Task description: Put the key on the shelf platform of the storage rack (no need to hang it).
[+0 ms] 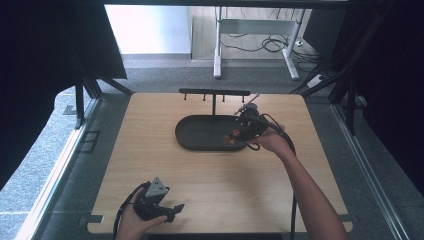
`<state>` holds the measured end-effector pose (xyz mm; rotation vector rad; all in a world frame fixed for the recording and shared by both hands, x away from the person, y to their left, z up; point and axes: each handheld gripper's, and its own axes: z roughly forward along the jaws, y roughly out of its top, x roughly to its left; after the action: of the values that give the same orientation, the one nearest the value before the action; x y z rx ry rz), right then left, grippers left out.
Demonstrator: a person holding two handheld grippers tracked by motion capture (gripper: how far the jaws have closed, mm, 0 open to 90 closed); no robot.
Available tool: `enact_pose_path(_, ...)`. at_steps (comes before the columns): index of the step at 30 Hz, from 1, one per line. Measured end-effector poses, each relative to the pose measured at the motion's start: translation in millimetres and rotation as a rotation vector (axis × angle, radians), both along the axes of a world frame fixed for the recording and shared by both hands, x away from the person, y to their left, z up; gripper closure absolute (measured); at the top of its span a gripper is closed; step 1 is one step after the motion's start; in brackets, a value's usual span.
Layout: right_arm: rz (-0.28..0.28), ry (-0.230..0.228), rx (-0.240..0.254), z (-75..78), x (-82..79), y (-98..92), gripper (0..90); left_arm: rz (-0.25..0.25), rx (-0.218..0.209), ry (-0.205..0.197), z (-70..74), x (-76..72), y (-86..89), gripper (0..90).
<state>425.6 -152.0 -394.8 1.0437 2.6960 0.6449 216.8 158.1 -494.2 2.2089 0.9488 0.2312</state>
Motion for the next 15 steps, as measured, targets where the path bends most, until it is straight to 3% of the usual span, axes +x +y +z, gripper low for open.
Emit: enact_pose_path(15, -0.015, 0.0, -0.001, -1.3, 15.5, 6.4, 67.2, 0.007, -0.003, -0.004, 1.8, -0.5, 2.3, 23.3)
